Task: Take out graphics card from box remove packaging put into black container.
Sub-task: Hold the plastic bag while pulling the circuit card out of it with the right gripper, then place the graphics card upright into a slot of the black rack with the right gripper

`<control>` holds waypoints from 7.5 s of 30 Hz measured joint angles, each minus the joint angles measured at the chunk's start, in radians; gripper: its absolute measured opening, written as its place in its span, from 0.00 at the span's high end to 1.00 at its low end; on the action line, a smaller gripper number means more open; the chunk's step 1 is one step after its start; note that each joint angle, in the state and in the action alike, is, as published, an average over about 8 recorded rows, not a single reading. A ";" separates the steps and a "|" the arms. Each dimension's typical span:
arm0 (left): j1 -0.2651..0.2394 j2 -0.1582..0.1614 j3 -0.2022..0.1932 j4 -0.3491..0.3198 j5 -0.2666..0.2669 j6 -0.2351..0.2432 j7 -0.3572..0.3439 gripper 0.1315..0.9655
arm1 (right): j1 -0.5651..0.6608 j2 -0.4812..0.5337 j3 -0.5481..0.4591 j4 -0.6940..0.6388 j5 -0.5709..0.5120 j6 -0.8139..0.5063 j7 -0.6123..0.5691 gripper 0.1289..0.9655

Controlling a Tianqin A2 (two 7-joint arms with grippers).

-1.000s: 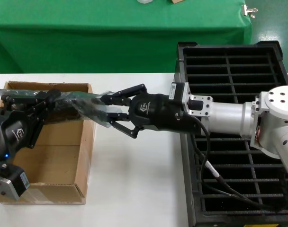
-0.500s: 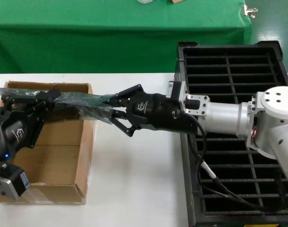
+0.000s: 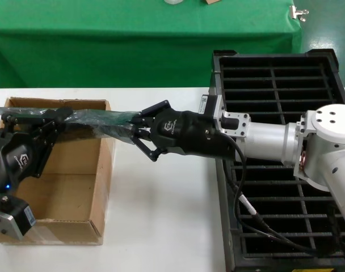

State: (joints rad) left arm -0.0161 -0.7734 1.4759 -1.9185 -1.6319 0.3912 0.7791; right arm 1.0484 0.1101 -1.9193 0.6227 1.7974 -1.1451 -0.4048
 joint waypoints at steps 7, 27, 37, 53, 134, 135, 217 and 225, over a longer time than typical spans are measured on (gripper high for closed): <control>0.000 0.000 0.000 0.000 0.000 0.000 0.000 0.99 | -0.005 -0.004 0.001 0.007 -0.001 0.006 0.012 0.99; 0.000 0.000 0.000 0.000 0.000 0.000 0.000 0.99 | 0.014 -0.038 0.014 -0.048 0.007 0.009 0.007 0.83; 0.000 0.000 0.000 0.000 0.000 0.000 0.000 0.99 | 0.031 -0.062 0.027 -0.098 0.010 0.015 -0.001 0.83; 0.000 0.000 0.000 0.000 0.000 0.000 0.000 0.99 | 0.020 -0.060 0.032 -0.078 0.007 0.013 0.011 0.93; 0.000 0.000 0.000 0.000 0.000 0.000 0.000 0.99 | -0.237 0.269 0.052 0.598 0.114 0.030 0.163 0.93; 0.000 0.000 0.000 0.000 0.000 0.000 0.000 0.99 | -0.248 0.286 0.062 0.619 0.120 0.031 0.166 0.93; 0.000 0.000 0.000 0.000 0.000 0.000 0.000 0.99 | -0.270 0.732 -0.021 1.437 -0.702 -0.257 1.106 0.93; 0.000 0.000 0.000 0.000 0.000 0.000 0.000 0.99 | -0.341 0.757 0.012 1.437 -0.705 -0.185 1.077 0.93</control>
State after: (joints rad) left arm -0.0161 -0.7734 1.4759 -1.9185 -1.6319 0.3912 0.7791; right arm 0.7070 0.8670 -1.9077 2.0595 1.0924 -1.3306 0.6727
